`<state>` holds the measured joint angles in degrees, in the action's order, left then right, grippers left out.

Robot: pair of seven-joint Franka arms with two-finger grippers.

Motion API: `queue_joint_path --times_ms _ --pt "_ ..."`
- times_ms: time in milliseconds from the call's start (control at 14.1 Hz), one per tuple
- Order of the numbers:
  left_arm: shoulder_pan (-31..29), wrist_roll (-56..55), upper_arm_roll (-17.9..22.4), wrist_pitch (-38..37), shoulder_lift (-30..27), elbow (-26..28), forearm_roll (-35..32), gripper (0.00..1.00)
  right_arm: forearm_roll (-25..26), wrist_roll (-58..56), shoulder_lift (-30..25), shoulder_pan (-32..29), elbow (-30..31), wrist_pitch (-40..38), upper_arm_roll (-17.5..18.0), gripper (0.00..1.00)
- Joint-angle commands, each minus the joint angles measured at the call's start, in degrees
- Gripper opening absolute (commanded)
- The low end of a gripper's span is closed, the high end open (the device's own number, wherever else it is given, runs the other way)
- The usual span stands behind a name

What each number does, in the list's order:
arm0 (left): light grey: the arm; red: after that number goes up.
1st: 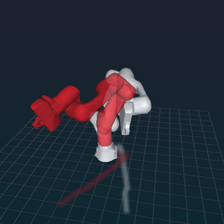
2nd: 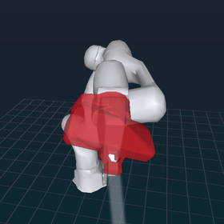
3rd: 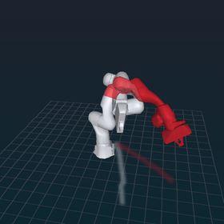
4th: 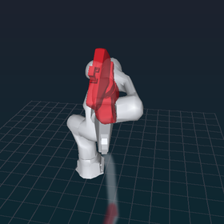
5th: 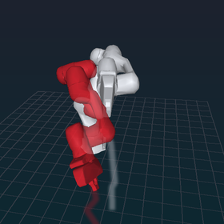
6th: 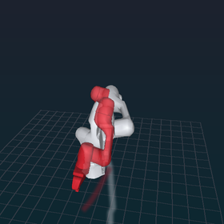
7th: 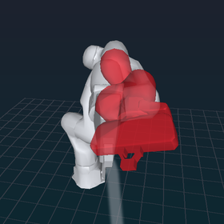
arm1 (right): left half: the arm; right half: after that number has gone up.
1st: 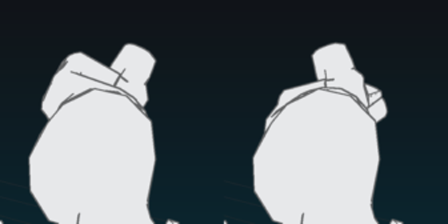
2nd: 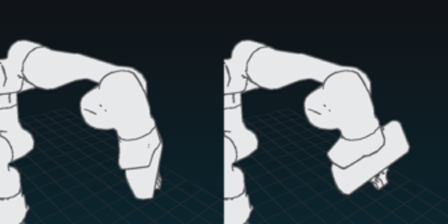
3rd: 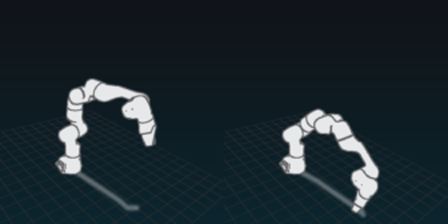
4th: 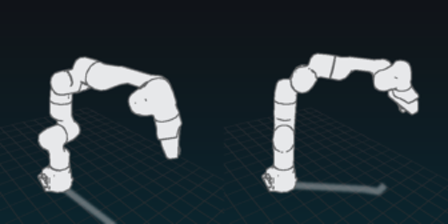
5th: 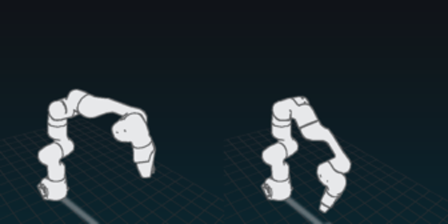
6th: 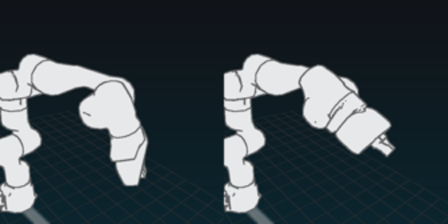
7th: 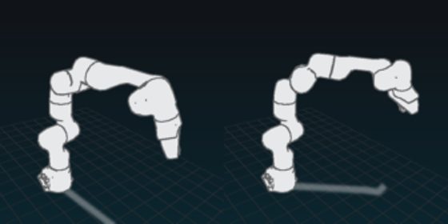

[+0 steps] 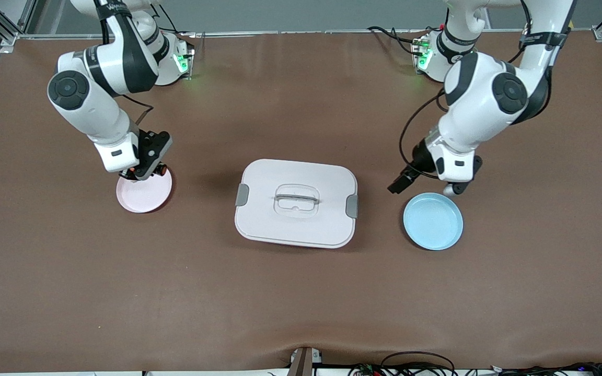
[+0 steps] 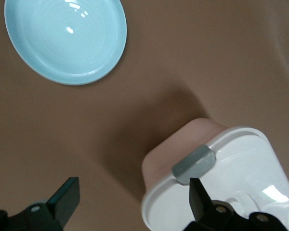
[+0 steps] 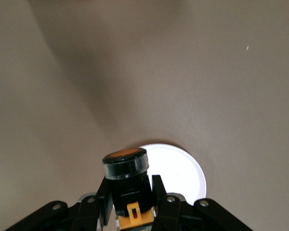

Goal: Transfer orange switch to right arm and place
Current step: 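Lower the switch onto the white plate with the right gripper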

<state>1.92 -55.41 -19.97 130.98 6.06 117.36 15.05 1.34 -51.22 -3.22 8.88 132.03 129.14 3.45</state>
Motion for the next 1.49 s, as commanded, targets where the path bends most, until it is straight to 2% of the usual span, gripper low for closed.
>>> queue_joint_path --times_ms 0,283,496,638,921,992,1205,1417 --pt "-3.9 13.4 -0.3 -4.0 -2.5 1.8 -2.5 1.0 0.0 -3.7 -2.8 -3.3 6.7 6.0 0.9 0.0" --pt "-8.9 29.4 -0.3 -6.8 -3.2 1.8 -4.6 1.0 0.0 -7.2 -1.8 -6.2 13.9 17.4 0.9 0.0" --pt "-12.0 45.1 -0.3 -6.8 -3.2 1.4 -10.7 1.0 -0.6 -12.6 0.2 -10.4 15.8 22.2 0.9 0.0" --pt "-14.8 52.7 -0.3 -6.9 -3.2 0.2 -12.1 1.0 -5.8 -18.4 2.0 -11.4 16.3 24.4 0.9 0.0" --pt "-19.5 54.1 -0.3 -7.0 -2.9 -2.7 -12.2 1.0 -21.6 -35.7 7.5 -12.1 16.6 29.3 0.9 0.0" --pt "-19.8 53.8 -0.2 -7.4 -2.6 -4.7 -12.2 1.0 -23.1 -38.0 9.2 -12.0 16.5 31.5 0.9 0.0" --pt "-20.5 53.6 -0.2 -13.1 -2.1 -9.9 -12.2 1.0 -23.3 -38.9 14.2 -10.4 16.1 37.5 1.3 0.0" --pt "-21.4 53.4 -0.2 -15.1 -2.5 -11.7 -12.2 1.0 -23.3 -38.8 18.6 -9.8 15.5 41.6 1.3 0.0"
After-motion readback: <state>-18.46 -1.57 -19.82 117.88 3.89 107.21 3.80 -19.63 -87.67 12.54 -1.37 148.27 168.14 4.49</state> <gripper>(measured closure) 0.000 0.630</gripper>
